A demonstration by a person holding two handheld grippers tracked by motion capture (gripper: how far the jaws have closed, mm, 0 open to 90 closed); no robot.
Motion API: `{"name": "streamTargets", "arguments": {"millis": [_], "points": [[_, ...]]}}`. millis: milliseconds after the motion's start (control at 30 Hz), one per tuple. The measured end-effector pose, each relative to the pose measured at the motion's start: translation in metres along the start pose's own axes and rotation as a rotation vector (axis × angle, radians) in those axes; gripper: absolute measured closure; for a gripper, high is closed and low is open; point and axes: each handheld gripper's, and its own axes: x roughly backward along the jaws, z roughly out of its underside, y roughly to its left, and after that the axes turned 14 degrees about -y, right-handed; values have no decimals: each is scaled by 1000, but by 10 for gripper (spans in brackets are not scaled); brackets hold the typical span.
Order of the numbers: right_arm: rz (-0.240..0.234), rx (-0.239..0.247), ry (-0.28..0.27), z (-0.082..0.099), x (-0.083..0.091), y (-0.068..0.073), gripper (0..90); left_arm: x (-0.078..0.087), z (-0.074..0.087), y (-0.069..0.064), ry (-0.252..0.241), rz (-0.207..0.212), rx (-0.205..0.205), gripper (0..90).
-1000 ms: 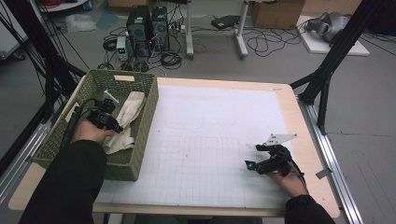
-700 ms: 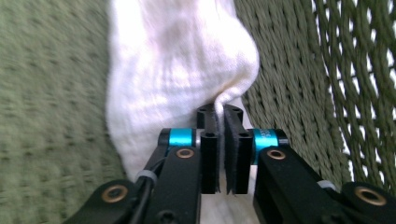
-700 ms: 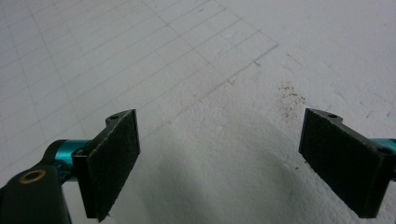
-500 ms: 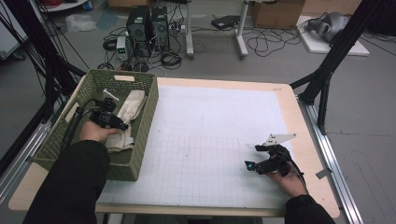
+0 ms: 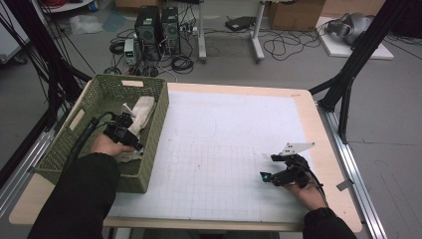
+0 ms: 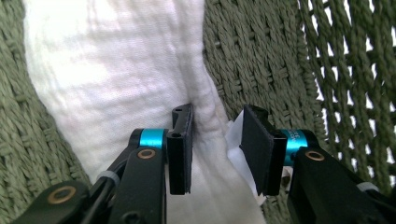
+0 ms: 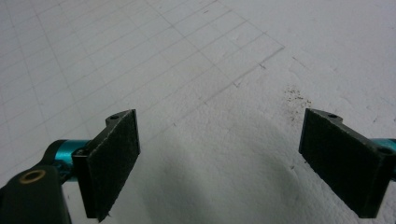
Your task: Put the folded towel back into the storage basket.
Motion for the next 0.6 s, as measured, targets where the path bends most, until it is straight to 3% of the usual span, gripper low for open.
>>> {"name": "streamTargets", "arguments": {"millis": [67, 133, 333, 400, 467, 533, 600], "points": [[0, 2, -1, 0, 0, 0, 115, 1, 1, -1, 10, -32, -31, 793], [-2, 1, -1, 0, 0, 0, 115, 2, 1, 0, 30, -31, -35, 849], [0, -5, -1, 0, 0, -1, 115, 21, -3, 1, 90, -22, -63, 870], [-1, -1, 0, 0, 0, -1, 115, 25, -2, 1, 98, 22, -43, 872], [0, -2, 4, 0, -1, 0, 115, 24, -1, -2, 102, 46, -48, 870], [-3, 0, 7, 0, -2, 1, 115, 18, 1, -3, 108, 34, -46, 864], [-8, 4, 5, -1, -2, 3, 115, 13, 2, -2, 83, 47, -38, 841]]}}
